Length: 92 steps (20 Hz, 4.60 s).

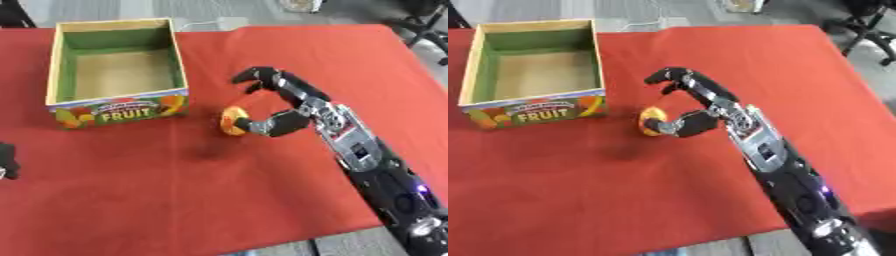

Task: Pick up objects on the table and place them in the box.

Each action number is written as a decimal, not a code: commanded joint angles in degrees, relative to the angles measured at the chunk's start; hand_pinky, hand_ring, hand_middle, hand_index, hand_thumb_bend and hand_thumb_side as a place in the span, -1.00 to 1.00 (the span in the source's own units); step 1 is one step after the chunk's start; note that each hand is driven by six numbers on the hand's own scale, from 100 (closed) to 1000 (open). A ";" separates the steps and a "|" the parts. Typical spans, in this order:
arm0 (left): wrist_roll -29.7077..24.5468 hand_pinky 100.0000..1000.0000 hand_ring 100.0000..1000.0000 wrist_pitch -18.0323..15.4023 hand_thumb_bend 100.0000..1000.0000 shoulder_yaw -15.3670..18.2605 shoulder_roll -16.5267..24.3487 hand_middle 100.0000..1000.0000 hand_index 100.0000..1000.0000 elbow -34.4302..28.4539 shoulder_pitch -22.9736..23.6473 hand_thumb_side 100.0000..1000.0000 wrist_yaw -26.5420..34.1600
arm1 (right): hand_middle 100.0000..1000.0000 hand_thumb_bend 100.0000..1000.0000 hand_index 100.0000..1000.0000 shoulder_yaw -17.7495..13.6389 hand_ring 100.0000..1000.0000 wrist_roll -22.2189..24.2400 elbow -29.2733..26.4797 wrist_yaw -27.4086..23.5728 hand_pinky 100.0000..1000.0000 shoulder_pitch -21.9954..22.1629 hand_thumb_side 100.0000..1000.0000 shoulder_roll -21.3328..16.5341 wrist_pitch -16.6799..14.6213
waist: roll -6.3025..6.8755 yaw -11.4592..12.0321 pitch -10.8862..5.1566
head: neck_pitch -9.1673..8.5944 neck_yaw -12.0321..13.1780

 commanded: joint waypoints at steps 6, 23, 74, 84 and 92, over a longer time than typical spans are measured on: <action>-0.22 -0.13 -0.10 -0.12 -0.49 -0.15 1.07 -0.06 -0.08 -0.80 -0.37 -0.40 -0.07 | 0.57 -0.20 0.67 1.63 0.77 1.65 4.06 4.14 0.54 -2.68 -0.54 -2.03 -1.68 | 0.32 0.22 -1.15 | -0.29 -0.36; -0.28 -0.13 -0.09 -0.20 -0.49 -0.26 1.07 -0.05 -0.08 -0.72 -0.47 -0.40 -0.03 | 0.44 -0.35 0.64 3.54 0.65 0.09 5.93 13.75 0.49 -4.69 -0.68 -2.08 -3.68 | 0.44 0.25 -1.28 | -0.26 -0.46; -0.28 -0.13 -0.08 -0.18 -0.49 -0.22 1.02 -0.05 -0.08 -0.62 -0.20 -0.39 -0.05 | -0.48 -1.00 -0.17 3.32 -0.36 -4.72 7.77 29.56 -0.71 -4.45 -1.00 -1.77 -1.52 | 0.77 0.05 -1.23 | -0.10 -0.29; -0.23 -0.13 -0.08 -0.20 -0.49 -0.19 1.06 -0.05 -0.08 -0.62 -0.20 -0.39 -0.03 | -0.58 -1.00 -0.26 2.15 -0.40 -7.87 3.63 22.86 -0.77 -5.56 -1.00 -3.01 0.70 | 0.82 -0.22 -1.30 | -0.12 -0.16; -0.20 -0.13 -0.08 -0.25 -0.49 -0.17 1.13 -0.05 -0.08 -0.59 -0.18 -0.40 -0.05 | -0.59 -1.00 -0.26 0.83 -0.39 -6.90 -1.24 16.31 -0.78 -7.26 -1.00 -4.82 3.06 | 0.80 -0.30 -1.48 | -0.21 -0.06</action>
